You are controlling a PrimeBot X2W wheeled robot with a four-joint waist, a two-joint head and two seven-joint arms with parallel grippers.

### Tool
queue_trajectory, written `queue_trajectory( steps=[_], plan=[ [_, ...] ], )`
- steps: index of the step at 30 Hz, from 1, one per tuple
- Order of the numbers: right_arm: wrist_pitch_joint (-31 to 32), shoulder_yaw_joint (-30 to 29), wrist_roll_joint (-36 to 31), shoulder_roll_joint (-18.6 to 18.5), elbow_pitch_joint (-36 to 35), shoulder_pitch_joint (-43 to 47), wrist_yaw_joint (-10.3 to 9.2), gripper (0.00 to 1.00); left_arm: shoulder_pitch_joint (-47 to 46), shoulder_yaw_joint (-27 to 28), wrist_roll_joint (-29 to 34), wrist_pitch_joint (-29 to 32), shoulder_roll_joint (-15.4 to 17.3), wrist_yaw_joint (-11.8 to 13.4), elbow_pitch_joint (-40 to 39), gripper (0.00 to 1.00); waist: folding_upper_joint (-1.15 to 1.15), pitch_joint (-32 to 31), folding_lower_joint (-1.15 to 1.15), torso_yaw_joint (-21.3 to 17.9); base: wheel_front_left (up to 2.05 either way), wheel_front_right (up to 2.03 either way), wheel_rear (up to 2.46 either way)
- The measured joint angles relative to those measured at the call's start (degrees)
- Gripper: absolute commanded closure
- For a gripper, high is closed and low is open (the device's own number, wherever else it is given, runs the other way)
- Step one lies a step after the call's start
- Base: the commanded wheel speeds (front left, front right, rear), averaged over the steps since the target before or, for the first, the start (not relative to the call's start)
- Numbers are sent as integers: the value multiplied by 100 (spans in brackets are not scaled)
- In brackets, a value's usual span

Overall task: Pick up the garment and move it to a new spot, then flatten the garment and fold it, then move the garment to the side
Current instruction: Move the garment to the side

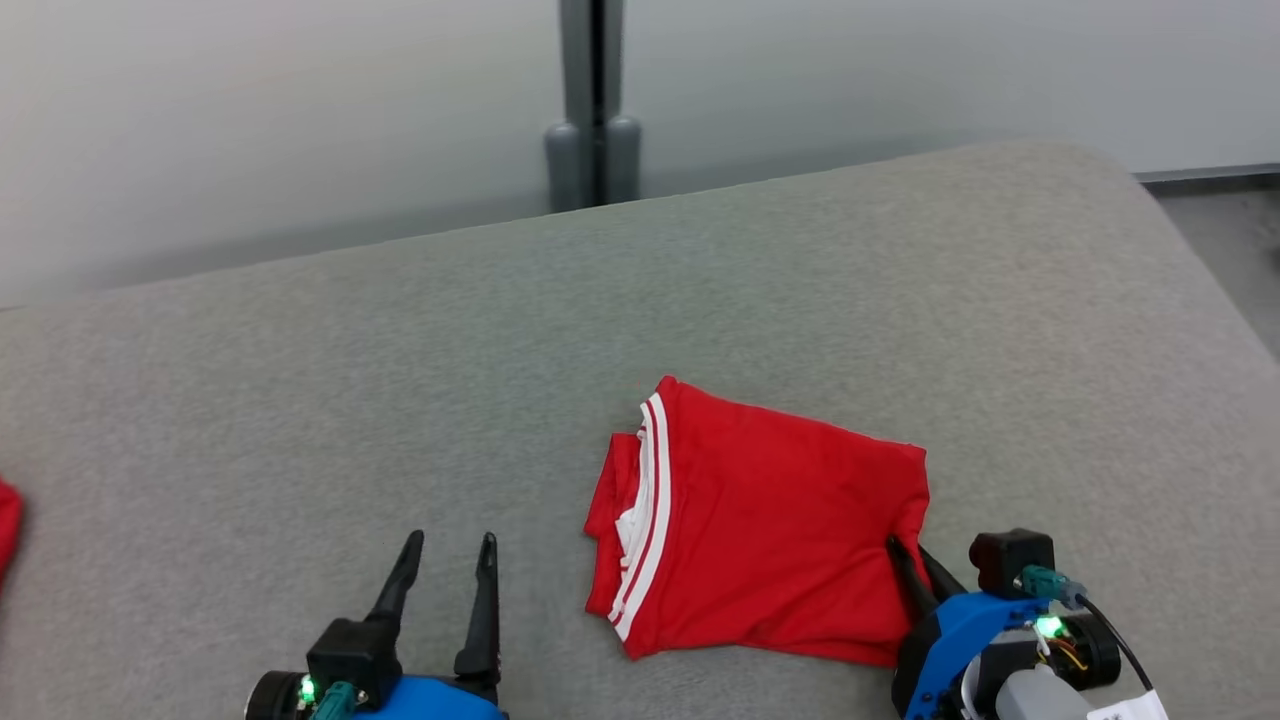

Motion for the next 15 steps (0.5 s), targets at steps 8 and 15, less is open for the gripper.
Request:
queue_trajectory(
  steps=[8,15],
  plan=[
    [15,-62,-34,-26,-201,204,-9,100,-55,-417,-49,0,-2,-44,-21,0,0,-39,0,-1045,0,0,0],
    [16,-151,-40,-32,-336,227,-9,100,-171,-628,63,0,-3,-103,65,0,0,-25,-1,-1557,0,0,0]
  ],
)
